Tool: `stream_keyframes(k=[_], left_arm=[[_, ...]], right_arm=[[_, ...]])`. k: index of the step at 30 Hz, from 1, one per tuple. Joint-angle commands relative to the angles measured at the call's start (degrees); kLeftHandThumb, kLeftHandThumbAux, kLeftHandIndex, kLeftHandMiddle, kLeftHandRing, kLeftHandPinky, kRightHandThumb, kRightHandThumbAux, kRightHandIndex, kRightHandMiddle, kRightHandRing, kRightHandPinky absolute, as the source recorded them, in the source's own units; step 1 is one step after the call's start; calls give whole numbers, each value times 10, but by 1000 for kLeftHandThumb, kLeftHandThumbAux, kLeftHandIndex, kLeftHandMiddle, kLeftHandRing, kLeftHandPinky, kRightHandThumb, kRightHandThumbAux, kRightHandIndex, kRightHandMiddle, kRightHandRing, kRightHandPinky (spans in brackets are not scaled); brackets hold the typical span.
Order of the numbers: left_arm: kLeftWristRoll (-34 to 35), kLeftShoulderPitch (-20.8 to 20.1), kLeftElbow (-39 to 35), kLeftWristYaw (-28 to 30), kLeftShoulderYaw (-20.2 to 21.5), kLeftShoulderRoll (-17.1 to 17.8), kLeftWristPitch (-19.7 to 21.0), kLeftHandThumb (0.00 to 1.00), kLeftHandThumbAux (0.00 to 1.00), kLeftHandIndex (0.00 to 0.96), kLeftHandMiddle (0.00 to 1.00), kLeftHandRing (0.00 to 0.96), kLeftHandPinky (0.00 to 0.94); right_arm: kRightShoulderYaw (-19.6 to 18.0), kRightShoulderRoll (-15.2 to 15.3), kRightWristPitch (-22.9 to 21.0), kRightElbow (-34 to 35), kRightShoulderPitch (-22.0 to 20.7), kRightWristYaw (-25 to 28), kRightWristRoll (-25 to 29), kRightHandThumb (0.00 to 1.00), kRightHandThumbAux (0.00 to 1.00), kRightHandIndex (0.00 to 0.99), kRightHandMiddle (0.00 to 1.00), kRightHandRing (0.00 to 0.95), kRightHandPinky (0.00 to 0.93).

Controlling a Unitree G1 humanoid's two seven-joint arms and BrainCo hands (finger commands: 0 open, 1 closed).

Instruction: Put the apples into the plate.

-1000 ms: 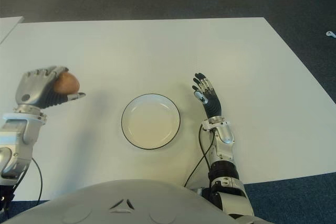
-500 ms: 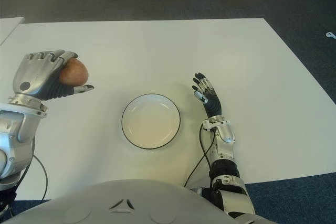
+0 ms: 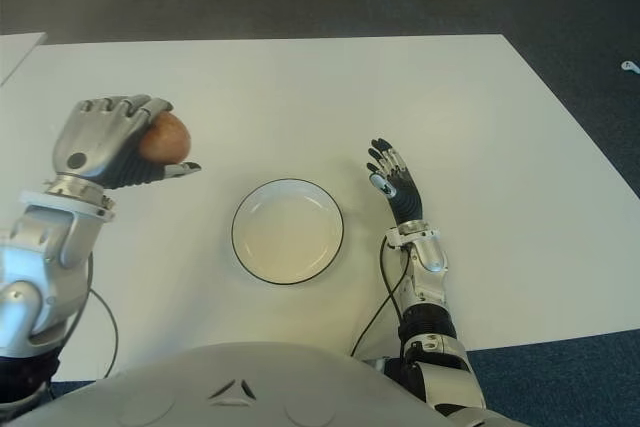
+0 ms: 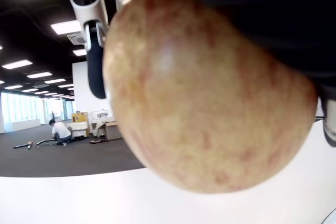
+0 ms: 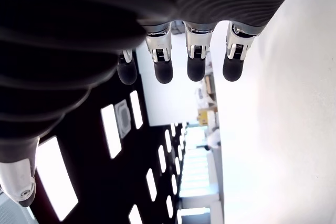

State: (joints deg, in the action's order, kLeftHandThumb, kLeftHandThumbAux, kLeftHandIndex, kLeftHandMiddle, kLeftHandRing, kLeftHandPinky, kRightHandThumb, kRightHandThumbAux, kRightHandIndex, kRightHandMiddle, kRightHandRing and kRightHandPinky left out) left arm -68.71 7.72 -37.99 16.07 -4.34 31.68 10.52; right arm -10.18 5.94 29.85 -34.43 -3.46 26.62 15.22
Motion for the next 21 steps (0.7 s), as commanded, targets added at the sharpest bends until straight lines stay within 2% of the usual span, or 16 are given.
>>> stream_keyframes(k=[1, 4, 6, 12, 16, 21], left_arm=[[-43, -22, -3, 18, -37, -33, -9, 747, 694, 444, 840, 832, 770], [-51, -25, 0, 23, -44, -45, -14, 747, 694, 444, 839, 833, 767], [-54, -34, 16, 20, -60, -46, -32, 748, 694, 444, 839, 834, 763], [-76, -56, 40, 33, -95, -47, -67, 749, 693, 444, 844, 840, 809], [-109, -71, 61, 32, -142, -76, -78, 749, 692, 445, 853, 848, 834], [-112, -73, 70, 31, -163, -98, -83, 750, 692, 445, 858, 851, 832]], right_arm=[[6, -19, -26, -44, 53, -6, -6, 158, 530, 67, 34, 8, 8], [8, -23, -25, -37, 58, -10, -9, 157, 530, 66, 34, 7, 7], [15, -24, -27, -28, 64, -23, -22, 157, 533, 62, 32, 5, 4], [32, -29, -31, -3, 78, -52, -47, 137, 518, 44, 17, 0, 0], [47, -29, -28, 16, 90, -65, -61, 134, 488, 64, 36, 4, 8], [58, -29, -29, 31, 99, -67, -63, 137, 465, 83, 62, 14, 2]])
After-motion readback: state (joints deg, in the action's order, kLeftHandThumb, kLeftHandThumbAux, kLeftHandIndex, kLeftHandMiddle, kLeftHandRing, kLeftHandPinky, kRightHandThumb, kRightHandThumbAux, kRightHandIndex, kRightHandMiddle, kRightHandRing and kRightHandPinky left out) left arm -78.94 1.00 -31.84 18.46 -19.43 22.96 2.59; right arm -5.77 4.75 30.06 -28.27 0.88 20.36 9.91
